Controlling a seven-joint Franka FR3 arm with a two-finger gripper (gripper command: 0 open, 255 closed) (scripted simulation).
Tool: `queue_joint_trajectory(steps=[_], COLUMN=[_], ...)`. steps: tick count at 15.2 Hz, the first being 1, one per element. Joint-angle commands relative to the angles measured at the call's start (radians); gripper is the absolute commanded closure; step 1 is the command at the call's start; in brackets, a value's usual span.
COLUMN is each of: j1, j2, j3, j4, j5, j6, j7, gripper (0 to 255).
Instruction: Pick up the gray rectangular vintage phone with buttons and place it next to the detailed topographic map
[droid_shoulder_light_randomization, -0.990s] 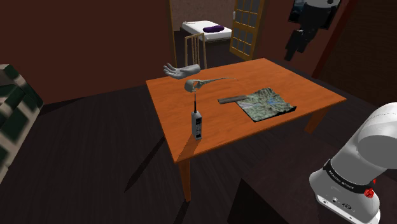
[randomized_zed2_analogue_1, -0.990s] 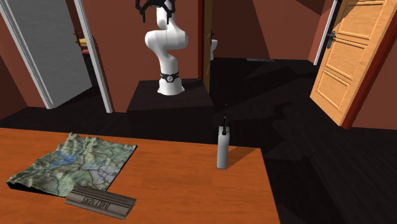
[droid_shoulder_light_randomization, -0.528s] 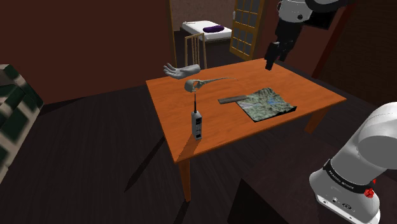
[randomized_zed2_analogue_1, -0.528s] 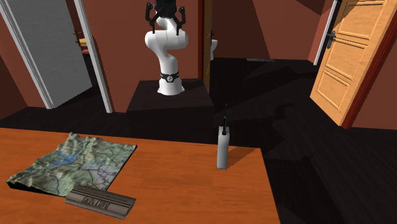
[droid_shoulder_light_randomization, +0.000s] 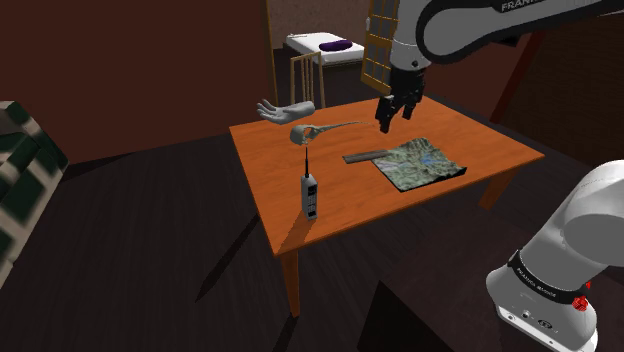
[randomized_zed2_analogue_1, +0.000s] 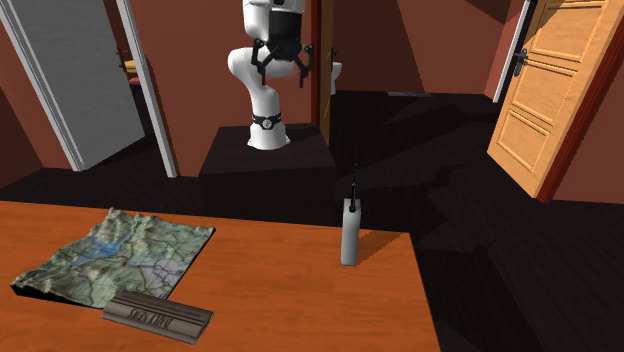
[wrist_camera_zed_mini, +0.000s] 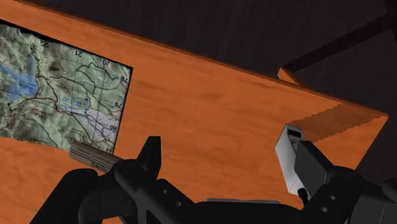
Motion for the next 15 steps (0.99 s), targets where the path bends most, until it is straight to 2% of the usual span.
queue_joint_trajectory(steps=[1,8,15], j1=[0.003,0.015,0.051], j2=[0.079,0.345,0.626], j3=[0.024,0.087,0.112], j4=[0.028,0.149,0.332], j5=[-0.004,-0.05,-0.125], j6=[0.039,0.136,0.179], j7=[0.039,0.168,0.293], gripper=[0,0,0])
